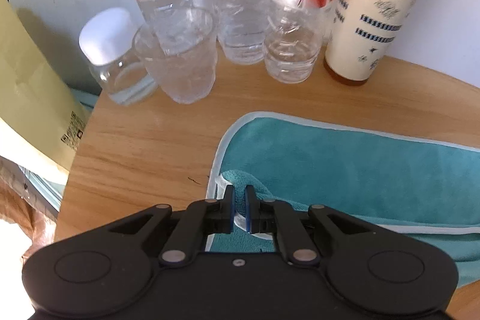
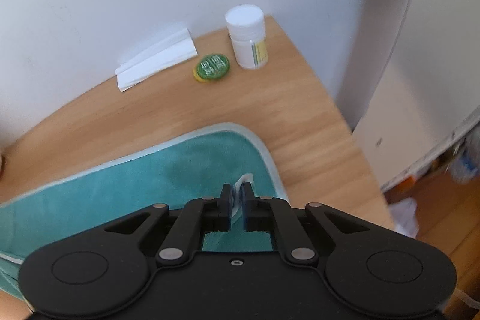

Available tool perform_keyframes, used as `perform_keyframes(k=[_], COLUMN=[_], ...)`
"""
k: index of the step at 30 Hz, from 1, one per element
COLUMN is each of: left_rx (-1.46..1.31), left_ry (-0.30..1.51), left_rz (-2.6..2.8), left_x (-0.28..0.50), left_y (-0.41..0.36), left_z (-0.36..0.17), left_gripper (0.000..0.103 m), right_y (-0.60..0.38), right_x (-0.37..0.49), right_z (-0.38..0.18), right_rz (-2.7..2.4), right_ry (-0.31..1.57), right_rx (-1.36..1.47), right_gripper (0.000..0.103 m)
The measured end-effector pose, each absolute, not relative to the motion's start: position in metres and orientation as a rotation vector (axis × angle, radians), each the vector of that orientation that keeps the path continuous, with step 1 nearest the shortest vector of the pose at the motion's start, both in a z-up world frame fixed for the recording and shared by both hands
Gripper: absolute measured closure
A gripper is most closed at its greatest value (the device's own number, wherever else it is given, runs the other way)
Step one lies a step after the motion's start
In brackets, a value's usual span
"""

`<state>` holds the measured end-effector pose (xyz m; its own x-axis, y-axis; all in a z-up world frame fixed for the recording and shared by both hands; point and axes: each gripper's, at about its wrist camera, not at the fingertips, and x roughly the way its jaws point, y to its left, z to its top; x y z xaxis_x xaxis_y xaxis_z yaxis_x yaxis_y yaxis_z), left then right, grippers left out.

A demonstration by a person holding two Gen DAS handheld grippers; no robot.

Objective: Fold towel
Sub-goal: 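Lift the piped edge with both grippers and fold it over the towel, then lay the folded edge down and open both grippers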

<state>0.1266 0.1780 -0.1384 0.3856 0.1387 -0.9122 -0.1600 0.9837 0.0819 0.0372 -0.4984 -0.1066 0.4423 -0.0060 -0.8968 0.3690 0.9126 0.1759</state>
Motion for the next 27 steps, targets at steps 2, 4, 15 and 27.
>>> perform_keyframes(k=[2,4,15,27], left_rx=[-0.020,-0.012,-0.061,-0.128], left_ry=[1.169,1.174,1.145,1.090], left_rz=[0.183,0.174,0.182,0.271], left_x=[0.129,0.130,0.140,0.173], left_y=[0.179,0.179,0.182,0.181], left_z=[-0.140,-0.141,-0.136,-0.138], left_gripper=[0.097,0.097,0.097,0.094], right_y=[-0.497,-0.501,-0.515,-0.523], right_x=[0.039,0.040,0.054,0.091], right_z=[-0.106,-0.108,-0.102,-0.115], right_rz=[-0.232,-0.224,-0.274,-0.393], right_ry=[1.101,1.118,1.028,0.961], right_rx=[0.367,0.422,0.580,0.665], right_gripper=[0.090,0.090,0.100,0.099])
